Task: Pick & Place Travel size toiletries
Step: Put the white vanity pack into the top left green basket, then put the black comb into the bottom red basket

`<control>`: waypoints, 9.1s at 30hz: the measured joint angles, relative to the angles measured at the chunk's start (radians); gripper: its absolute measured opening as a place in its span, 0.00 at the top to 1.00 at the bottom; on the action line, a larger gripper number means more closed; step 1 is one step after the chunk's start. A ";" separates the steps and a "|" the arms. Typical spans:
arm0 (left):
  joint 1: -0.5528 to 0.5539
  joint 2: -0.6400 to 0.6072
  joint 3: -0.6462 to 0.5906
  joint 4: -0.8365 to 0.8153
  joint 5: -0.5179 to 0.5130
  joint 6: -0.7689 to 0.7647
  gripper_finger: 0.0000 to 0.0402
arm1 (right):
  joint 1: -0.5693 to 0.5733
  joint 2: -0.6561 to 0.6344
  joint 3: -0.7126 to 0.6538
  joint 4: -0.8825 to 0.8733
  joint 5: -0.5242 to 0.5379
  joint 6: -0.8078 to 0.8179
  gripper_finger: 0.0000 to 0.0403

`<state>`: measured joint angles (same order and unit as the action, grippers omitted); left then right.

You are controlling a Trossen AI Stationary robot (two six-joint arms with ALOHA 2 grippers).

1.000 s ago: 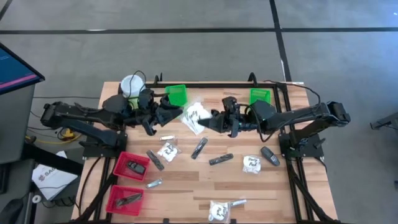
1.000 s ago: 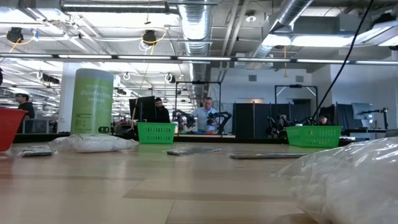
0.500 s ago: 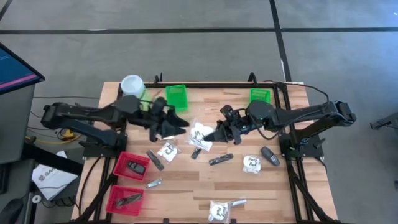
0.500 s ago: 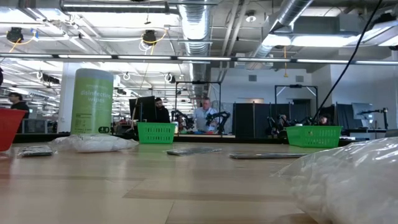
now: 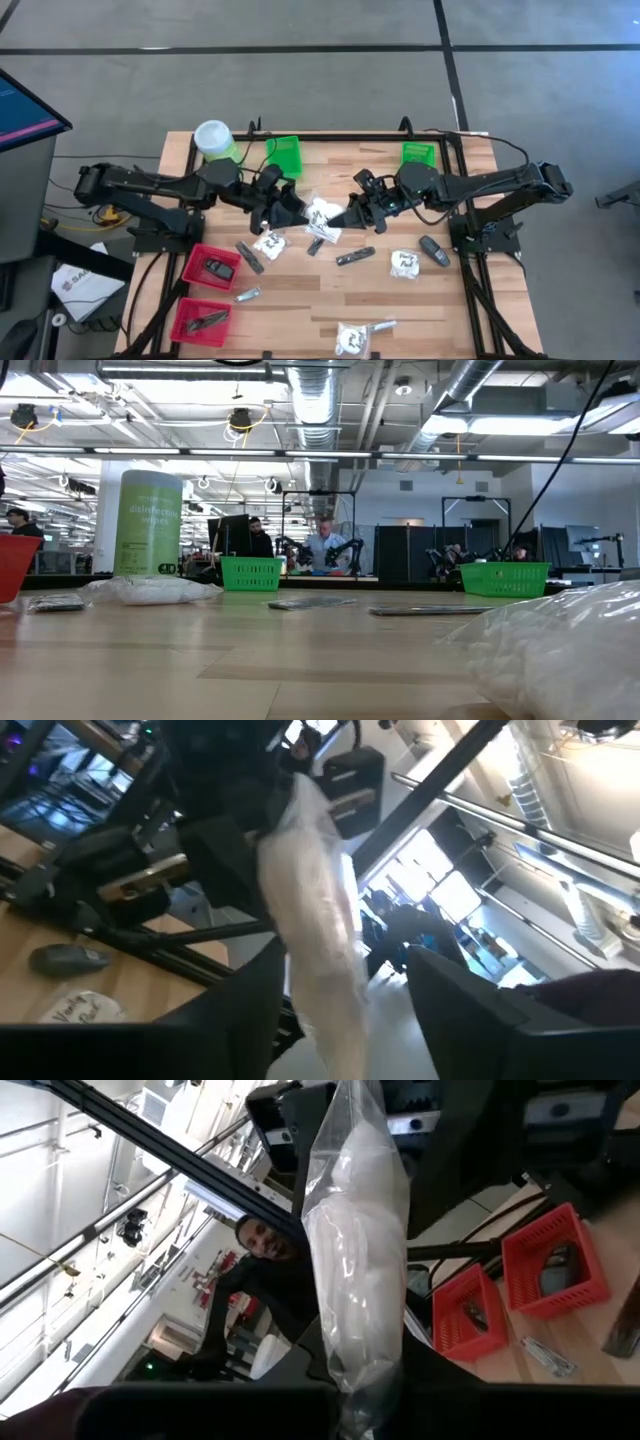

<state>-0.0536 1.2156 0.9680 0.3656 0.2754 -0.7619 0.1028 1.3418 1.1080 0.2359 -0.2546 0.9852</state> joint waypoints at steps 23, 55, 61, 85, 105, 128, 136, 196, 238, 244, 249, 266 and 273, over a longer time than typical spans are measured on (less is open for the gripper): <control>0.031 -0.002 0.000 0.009 0.019 0.013 0.99 | 0.002 0.000 0.000 -0.055 -0.011 -0.033 0.91; 0.515 0.109 0.327 -1.077 -0.041 0.566 1.00 | -0.154 -0.248 0.001 -0.321 -0.170 -0.286 0.37; 0.623 0.315 0.468 -1.261 -0.085 0.771 1.00 | -0.267 -0.269 0.000 -0.385 -0.168 -0.340 0.37; 0.885 0.566 0.654 -1.388 -0.120 1.311 1.00 | -0.532 -0.242 0.001 -0.381 -0.167 -0.404 0.37; 0.874 0.724 0.653 -1.290 -0.193 1.465 1.00 | -0.569 -0.154 0.000 -0.360 -0.164 -0.382 0.37; 0.876 0.760 0.653 -1.232 -0.438 1.491 0.79 | -0.571 -0.148 0.000 -0.360 -0.167 -0.383 0.37; 0.856 0.661 0.653 -1.199 -0.558 1.482 0.63 | -0.570 -0.149 0.000 -0.360 -0.167 -0.383 0.37; -0.249 0.640 0.092 -0.227 -0.358 0.002 1.00 | -0.011 -0.173 -0.127 -0.741 0.002 -0.274 0.37; -0.152 0.807 0.236 -0.443 -0.462 -0.158 1.00 | -0.010 -0.427 -0.673 -0.318 -0.059 -0.180 0.37; -0.123 0.787 0.237 -0.437 -0.429 -0.076 1.00 | -0.031 -0.374 -0.672 -0.320 -0.059 -0.326 0.37; -0.125 0.794 0.238 -0.424 -0.410 -0.072 1.00 | -0.034 -0.289 -0.672 -0.282 -0.059 -0.338 0.37; -0.115 0.804 0.240 -0.424 -0.422 -0.054 1.00 | -0.025 -0.068 -0.672 -0.176 -0.059 -0.357 0.37; -0.115 0.821 0.241 -0.452 -0.422 -0.054 1.00 | -0.025 -0.011 -0.658 -0.174 -0.059 -0.368 0.37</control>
<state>-0.1686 2.0369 1.2086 -0.0860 -0.1463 -0.8158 0.0780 1.3307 0.4499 0.0615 -0.3138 0.6174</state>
